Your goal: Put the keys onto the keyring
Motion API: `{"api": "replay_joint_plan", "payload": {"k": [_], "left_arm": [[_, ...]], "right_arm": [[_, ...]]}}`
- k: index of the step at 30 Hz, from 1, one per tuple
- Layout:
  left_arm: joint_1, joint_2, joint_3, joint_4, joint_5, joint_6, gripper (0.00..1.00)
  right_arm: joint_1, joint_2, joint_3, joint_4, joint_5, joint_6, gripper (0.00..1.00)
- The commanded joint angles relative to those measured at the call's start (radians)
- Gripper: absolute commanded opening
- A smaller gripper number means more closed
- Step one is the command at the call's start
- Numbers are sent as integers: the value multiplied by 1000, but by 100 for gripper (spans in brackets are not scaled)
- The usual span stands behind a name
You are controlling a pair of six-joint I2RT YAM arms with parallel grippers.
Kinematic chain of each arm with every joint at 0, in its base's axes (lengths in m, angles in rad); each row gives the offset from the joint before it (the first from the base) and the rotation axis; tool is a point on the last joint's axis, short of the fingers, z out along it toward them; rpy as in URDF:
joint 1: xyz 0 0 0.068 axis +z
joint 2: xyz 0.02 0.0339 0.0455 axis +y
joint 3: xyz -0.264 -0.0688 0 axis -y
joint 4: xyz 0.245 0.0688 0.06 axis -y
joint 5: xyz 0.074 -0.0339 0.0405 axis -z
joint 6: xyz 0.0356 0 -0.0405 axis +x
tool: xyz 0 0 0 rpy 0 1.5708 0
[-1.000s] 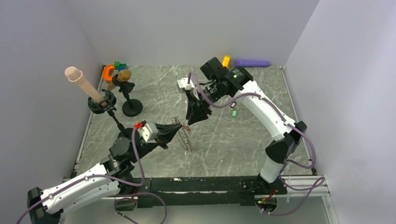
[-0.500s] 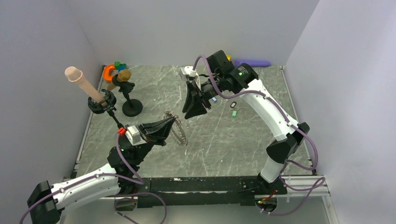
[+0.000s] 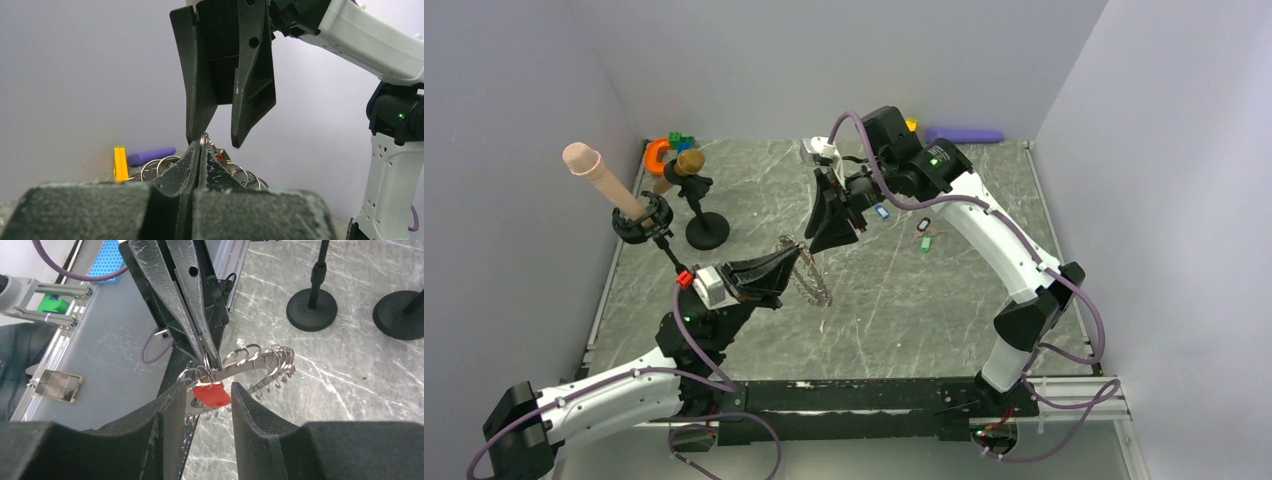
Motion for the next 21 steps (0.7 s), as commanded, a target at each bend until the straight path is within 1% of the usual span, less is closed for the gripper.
{"api": "replay_joint_plan", "payload": {"k": [1, 5, 8, 14, 19, 21], "left_arm": [[0, 5, 77, 32, 24, 13, 0], [0, 3, 87, 19, 31, 19, 0], [0, -1, 89, 13, 33, 20, 0], [0, -17, 90, -8, 34, 30, 0], [0, -36, 94, -33, 35, 41, 0], [0, -44, 96, -47, 35, 46, 0]], "right_arm": [[16, -4, -9, 55, 17, 49, 43], [17, -3, -20, 71, 33, 70, 43], [16, -7, -30, 76, 30, 77, 39], [17, -14, -39, 61, 55, 56, 27], [17, -18, -45, 45, 76, 36, 14], [17, -18, -43, 36, 76, 24, 12]]}}
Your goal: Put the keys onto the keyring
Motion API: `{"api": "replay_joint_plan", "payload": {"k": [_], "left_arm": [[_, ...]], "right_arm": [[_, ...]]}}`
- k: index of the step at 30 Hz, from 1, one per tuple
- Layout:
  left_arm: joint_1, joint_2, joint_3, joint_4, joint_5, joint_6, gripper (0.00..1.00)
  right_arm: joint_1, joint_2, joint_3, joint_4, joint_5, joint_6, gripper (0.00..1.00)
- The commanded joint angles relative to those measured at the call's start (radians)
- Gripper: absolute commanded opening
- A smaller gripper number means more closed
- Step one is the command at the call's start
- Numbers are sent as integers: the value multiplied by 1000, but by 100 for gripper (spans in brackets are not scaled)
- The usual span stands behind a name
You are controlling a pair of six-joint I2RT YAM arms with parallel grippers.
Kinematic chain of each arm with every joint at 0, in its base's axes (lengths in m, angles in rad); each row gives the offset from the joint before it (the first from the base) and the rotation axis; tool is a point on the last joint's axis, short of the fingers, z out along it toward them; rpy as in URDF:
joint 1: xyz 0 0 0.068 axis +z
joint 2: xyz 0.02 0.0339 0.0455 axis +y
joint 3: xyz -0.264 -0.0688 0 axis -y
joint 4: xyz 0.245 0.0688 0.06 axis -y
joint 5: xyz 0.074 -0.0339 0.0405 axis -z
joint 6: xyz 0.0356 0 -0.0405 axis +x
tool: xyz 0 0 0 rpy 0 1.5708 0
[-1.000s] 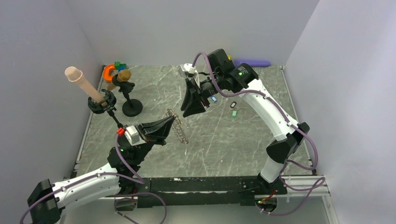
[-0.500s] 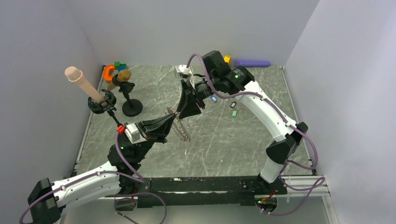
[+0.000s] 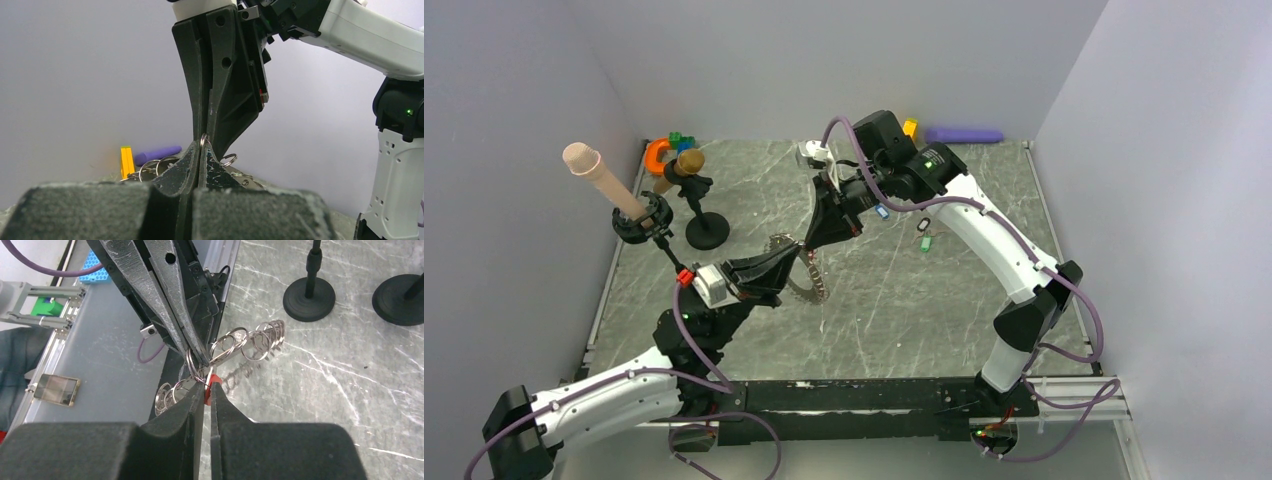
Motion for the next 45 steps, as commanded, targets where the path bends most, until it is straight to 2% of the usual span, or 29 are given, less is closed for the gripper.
{"api": "replay_joint_plan", "payload": {"k": [1, 8, 12, 15, 22, 28, 42, 45], "left_arm": [[-1, -30, 53, 29, 28, 15, 0], [-1, -47, 51, 20, 35, 14, 0], [1, -43, 51, 18, 45, 12, 0], [1, -44, 46, 23, 45, 8, 0], [0, -47, 48, 27, 48, 9, 0], [1, -54, 50, 7, 51, 11, 0], [0, -36, 55, 12, 62, -1, 0], [1, -36, 55, 12, 61, -1, 0]], "right_arm": [[1, -20, -5, -5, 25, -29, 11], [1, -17, 1, -24, 6, -58, 10], [1, -21, 3, -42, -17, -81, 27], [-1, -25, 1, -55, -22, -98, 28], [-1, -30, -6, -67, -29, -116, 26], [-24, -31, 21, -69, -54, -106, 30], [-26, -24, 21, -16, -119, -46, 30], [-27, -22, 29, -19, -121, -47, 27]]}}
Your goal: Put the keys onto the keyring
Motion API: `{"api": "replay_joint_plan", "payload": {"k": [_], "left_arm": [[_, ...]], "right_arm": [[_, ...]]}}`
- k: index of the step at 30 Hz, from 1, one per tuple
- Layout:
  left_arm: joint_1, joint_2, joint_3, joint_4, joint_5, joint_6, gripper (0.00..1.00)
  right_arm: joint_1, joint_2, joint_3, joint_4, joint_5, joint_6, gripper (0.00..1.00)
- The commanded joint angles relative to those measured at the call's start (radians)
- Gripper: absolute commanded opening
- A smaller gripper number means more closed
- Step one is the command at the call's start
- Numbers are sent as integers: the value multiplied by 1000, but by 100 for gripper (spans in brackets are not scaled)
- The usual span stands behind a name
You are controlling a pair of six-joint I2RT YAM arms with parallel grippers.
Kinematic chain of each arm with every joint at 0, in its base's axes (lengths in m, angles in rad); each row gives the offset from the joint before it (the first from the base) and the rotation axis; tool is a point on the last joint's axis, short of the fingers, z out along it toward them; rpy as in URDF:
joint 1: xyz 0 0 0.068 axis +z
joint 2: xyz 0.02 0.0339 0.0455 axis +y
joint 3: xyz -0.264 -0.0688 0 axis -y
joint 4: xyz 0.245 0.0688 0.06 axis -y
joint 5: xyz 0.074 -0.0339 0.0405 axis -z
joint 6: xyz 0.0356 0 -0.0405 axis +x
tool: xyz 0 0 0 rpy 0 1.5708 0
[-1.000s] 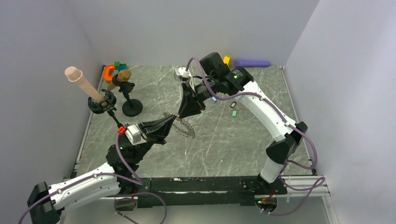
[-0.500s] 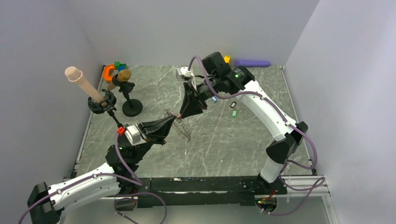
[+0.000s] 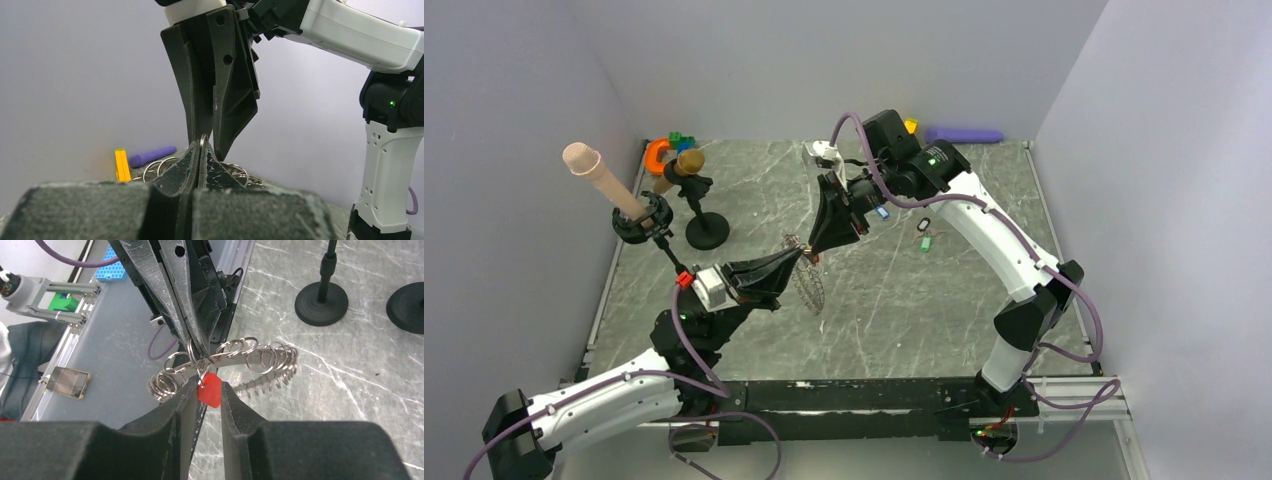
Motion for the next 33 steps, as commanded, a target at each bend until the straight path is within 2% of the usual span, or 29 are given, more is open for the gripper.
{"api": "replay_joint_plan", "payload": {"k": [1, 6, 10, 18, 29, 31, 33], "left_arm": [[1, -3, 51, 56, 17, -12, 0], [2, -2, 48, 57, 17, -15, 0], [1, -4, 46, 68, 17, -18, 0], [2, 14, 23, 164, 6, -38, 0], [18, 131, 25, 321, 15, -72, 0], [23, 136, 22, 325, 21, -80, 0], [27, 126, 16, 313, 26, -84, 0]], "right_arm": [[1, -22, 28, 32, -44, 15, 25], [1, -23, 23, 36, -53, 17, 15], [1, -24, 16, 32, -52, 10, 0], [17, -36, -38, 13, -19, -21, 0], [41, -47, -60, -8, 14, -51, 0], [33, -50, -41, -34, 10, -74, 8], [20, -51, -20, -54, 7, -84, 12]]}}
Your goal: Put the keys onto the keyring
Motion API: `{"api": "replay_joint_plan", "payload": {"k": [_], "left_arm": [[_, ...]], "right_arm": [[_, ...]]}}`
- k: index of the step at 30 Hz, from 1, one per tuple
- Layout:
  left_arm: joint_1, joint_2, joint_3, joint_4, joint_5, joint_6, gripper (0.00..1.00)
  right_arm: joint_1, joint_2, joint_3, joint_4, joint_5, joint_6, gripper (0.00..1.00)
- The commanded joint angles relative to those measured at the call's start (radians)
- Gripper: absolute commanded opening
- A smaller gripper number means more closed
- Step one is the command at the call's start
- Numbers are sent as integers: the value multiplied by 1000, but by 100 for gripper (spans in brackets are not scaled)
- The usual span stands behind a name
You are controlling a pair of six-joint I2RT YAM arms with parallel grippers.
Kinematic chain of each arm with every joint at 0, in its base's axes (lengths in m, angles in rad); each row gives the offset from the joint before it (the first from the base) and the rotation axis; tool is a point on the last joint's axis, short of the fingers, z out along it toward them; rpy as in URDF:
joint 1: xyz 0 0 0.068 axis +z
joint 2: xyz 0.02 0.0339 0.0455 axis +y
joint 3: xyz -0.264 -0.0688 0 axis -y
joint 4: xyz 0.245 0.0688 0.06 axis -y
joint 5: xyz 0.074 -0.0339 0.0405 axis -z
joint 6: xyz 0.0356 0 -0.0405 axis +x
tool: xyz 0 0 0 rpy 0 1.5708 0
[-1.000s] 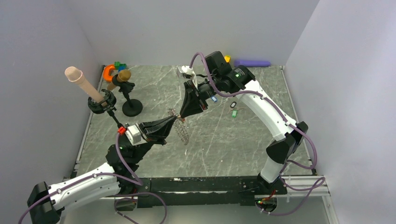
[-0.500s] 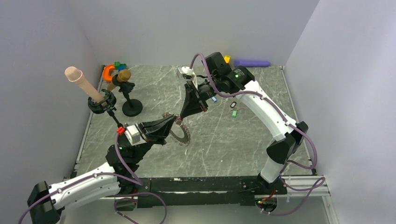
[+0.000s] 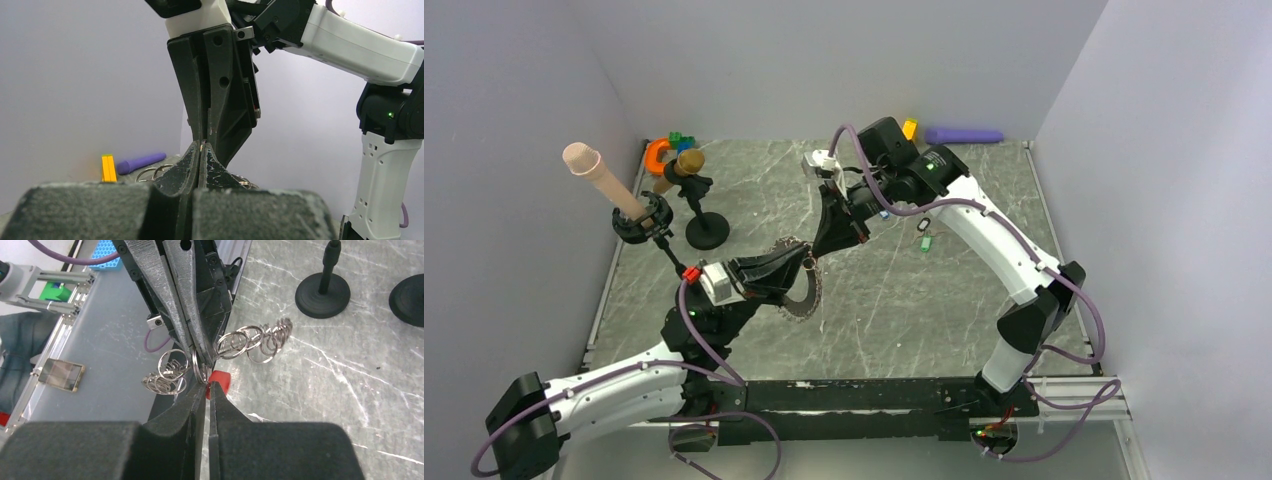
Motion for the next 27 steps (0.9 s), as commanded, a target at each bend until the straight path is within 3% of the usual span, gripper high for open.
{"api": "replay_joint_plan", "payload": {"k": [1, 7, 8, 10, 12, 27], "left_arm": [[14, -19, 17, 121, 19, -31, 0], [23, -60, -9, 75, 22, -41, 0], [24, -64, -11, 70, 25, -45, 0], [25, -64, -14, 68, 30, -48, 0], [27, -63, -15, 67, 35, -52, 0], [34, -32, -8, 90, 59, -77, 0]], "right_arm": [[-3, -34, 48, -65, -24, -47, 12], [-22, -34, 71, -88, -58, -65, 14], [-22, -33, 74, -90, -67, -66, 16], [-22, -29, 78, -88, -84, -62, 30], [-22, -27, 84, -85, -92, -60, 35], [-21, -5, 76, 60, -92, 80, 37]]}}
